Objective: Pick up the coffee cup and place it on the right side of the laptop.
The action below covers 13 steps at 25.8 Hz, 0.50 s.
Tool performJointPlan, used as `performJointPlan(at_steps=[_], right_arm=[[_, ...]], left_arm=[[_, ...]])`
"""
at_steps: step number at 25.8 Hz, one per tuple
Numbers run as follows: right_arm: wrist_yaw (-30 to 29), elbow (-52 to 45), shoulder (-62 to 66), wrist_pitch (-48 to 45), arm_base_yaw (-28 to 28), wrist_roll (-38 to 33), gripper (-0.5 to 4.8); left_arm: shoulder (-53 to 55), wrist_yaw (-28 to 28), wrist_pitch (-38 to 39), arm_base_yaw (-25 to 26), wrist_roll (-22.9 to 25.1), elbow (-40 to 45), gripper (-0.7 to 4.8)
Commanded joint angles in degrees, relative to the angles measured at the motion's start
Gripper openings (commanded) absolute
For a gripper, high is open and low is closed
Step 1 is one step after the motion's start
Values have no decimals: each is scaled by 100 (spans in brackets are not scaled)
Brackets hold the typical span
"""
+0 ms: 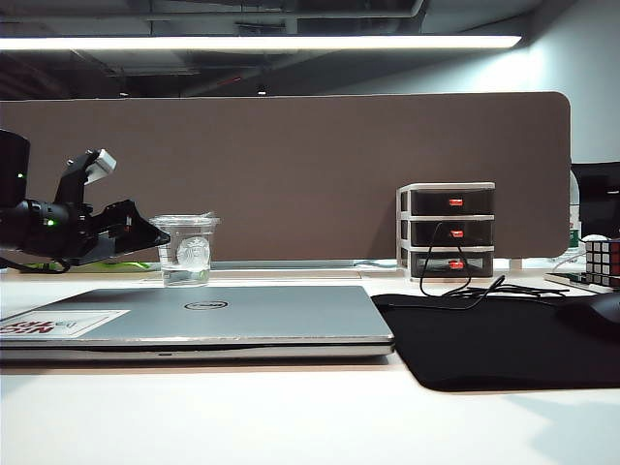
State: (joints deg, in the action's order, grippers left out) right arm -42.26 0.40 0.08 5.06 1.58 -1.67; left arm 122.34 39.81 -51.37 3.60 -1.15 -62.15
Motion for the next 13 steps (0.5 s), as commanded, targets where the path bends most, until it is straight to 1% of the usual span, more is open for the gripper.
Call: performJointPlan(at_steps=[1,2,6,7,8,9,10,13], right_arm=[[-7,-37,-9,-57,-4,28,-1],[-9,-37,-9,-57,-7,28,-1],[-11,-37,-9,-57,-4,28,-1],[-9,-37,-9,-57,-4,28,-1],[-9,-37,-11,-57,-4,28,-1],[-9,-37,-11,-57,-4,28,-1],[-11,-37,-11,-57,-4,28,-1],[-9,-37,-11,-57,-7,28,-1]], left_arm=[[-11,57,-83,-24,-225,-22,479],[-11,92,-101,-33,-221,-22,479],[22,634,-98,-96,527,-24,479],[22,619,-101,-96,621,-24,479],[37,535,-72,-96,846,-66,479],[59,520,-48,-96,879,-105,479],[116,522,136,-96,951,-247,479],[258,601,531,-96,968,-577,479]])
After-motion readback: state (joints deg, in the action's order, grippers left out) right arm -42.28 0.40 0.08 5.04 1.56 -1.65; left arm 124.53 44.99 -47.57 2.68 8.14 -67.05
